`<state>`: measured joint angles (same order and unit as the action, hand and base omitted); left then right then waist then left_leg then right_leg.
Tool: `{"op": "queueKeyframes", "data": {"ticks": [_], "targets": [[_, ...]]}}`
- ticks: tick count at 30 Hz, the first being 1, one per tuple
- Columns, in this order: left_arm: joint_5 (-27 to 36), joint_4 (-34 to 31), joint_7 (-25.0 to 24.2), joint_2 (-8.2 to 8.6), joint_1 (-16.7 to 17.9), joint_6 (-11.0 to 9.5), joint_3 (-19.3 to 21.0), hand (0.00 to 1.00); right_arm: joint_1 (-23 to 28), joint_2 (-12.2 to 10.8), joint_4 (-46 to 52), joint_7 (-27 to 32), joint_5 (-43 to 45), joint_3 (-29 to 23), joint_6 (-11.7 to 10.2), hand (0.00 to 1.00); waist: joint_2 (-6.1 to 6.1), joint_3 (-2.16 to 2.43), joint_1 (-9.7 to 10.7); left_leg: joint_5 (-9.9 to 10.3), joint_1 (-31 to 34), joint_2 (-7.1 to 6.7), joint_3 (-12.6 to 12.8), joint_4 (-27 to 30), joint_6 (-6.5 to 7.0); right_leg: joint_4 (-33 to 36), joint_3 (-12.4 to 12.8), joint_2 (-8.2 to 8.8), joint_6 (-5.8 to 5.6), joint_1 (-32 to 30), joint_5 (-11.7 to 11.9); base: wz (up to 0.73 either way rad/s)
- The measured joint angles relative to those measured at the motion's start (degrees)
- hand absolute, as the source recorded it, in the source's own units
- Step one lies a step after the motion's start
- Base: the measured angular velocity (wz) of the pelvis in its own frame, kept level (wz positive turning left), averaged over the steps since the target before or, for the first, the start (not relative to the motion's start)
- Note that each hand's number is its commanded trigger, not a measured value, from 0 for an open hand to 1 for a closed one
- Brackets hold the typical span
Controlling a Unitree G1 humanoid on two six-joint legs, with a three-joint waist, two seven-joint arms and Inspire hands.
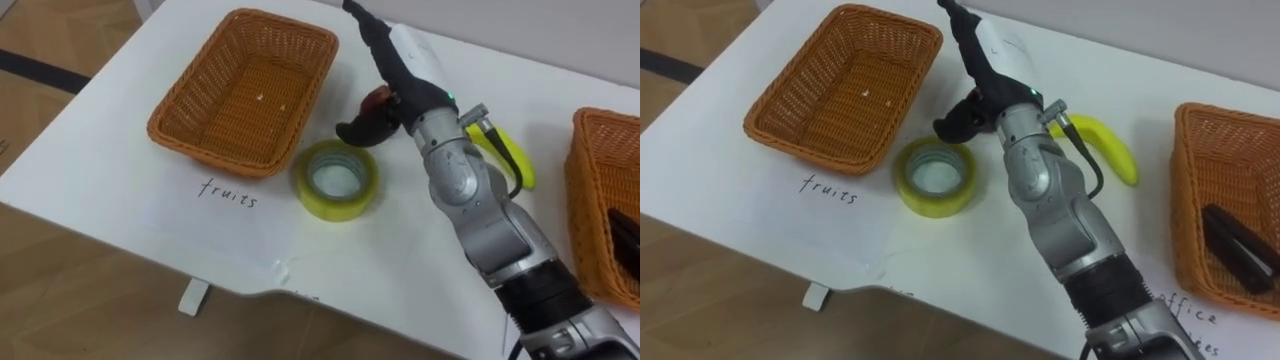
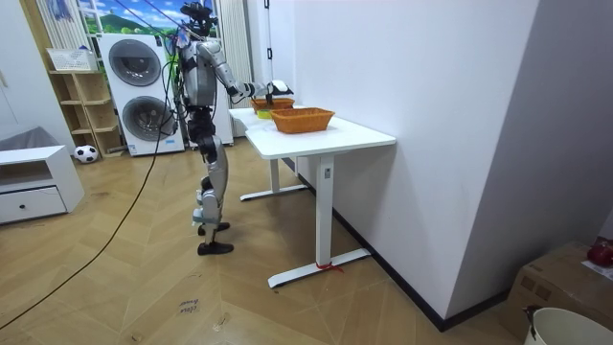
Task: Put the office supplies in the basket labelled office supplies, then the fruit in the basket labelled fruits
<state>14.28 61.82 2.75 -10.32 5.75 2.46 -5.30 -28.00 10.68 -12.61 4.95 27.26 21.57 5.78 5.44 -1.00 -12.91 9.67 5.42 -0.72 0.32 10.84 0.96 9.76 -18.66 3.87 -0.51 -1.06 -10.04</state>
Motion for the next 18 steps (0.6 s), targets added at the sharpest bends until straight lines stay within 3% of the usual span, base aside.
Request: {"op": "queueKeyframes", "data": {"ticks": [18], "targets": [[-0.2,0.2,0.0,-0.05,-1.2,0.0,-0.5,0.0,0.0,0.0,-5.1,-5.6,-2.3,2.4,0.1,0.0,-0.25,-0.2,-0.1,0.0,0.1,0.04,0.3,0.0,0.0,0.0,0.0,0.0,0.0,-0.1,0.0,0.0]]}}
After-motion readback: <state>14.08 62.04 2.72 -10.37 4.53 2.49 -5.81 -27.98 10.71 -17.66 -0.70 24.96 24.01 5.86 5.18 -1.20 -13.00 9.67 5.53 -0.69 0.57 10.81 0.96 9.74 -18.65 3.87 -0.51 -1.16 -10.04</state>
